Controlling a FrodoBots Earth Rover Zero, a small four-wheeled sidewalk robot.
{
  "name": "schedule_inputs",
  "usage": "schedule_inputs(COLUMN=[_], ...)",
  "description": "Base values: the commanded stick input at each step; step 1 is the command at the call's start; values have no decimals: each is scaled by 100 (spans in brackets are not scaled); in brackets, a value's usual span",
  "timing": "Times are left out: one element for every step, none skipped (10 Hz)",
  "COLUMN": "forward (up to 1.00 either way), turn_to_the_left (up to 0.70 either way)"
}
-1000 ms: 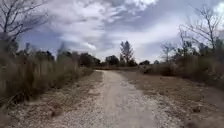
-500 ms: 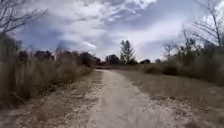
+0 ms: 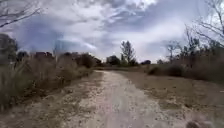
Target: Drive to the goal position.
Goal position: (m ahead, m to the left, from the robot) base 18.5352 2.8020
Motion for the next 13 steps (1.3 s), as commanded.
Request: schedule_inputs(forward=[70,70,70,70,70,70,70,70,70,70,70,70,70], turn_to_the_left=[-30,-7,0,0,0,0,0,0,0,0,0,0,0])
